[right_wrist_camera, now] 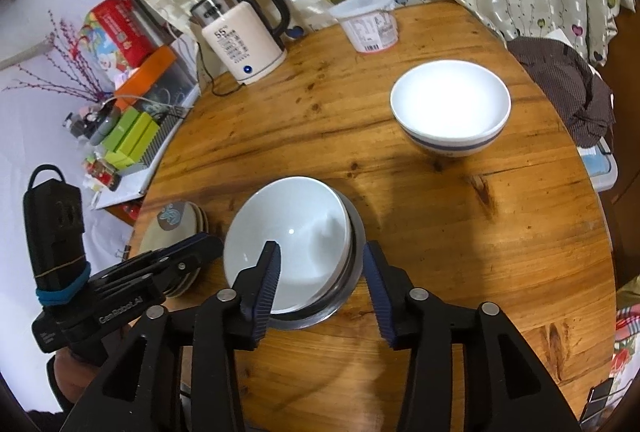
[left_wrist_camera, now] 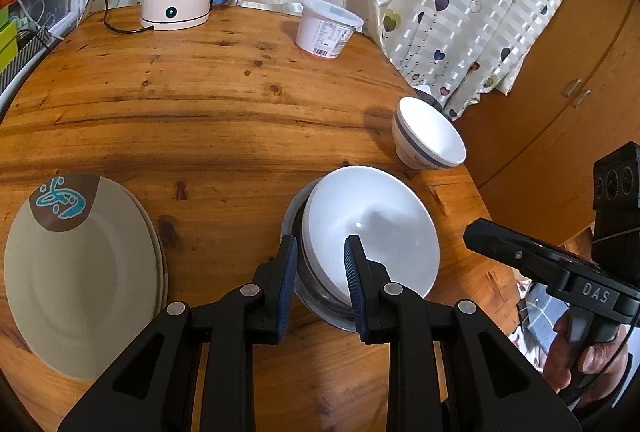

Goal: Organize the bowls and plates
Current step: 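Settle the bowls in the steel bowl and open both tools, then move both tools to the other white bowl stack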

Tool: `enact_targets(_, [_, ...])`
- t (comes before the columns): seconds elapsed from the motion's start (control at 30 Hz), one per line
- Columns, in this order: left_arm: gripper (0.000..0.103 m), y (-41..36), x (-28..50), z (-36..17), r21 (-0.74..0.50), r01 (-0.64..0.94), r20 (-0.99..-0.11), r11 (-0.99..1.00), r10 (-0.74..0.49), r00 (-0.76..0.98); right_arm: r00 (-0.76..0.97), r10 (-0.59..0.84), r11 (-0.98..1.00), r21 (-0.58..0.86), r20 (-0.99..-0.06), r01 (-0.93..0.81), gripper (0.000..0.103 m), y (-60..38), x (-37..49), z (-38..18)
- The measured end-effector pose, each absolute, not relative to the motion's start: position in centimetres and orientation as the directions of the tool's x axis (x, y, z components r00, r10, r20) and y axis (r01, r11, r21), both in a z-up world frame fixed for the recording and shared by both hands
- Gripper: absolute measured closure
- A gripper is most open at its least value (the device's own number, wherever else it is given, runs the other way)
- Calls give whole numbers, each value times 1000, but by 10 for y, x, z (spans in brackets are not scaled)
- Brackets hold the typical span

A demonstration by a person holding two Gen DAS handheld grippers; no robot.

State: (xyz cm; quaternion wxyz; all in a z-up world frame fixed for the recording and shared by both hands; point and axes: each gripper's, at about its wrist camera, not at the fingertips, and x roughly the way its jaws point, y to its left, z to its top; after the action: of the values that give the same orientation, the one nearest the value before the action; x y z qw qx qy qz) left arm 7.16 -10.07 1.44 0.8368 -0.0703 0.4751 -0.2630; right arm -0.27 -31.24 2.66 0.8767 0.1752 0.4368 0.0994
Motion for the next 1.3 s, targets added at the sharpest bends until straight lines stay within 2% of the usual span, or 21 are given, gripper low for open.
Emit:
enact_targets(0.33, [78,-105,74,18,-379,395,-746,837,-529,404,615,312,919,394,-724,-3,50,-321,-6,29])
enact_targets(1.3, [77,-103,71,32,-366,396,-734,842,-523,434,629,283,922,387,-724,31,50,-335,-11,35])
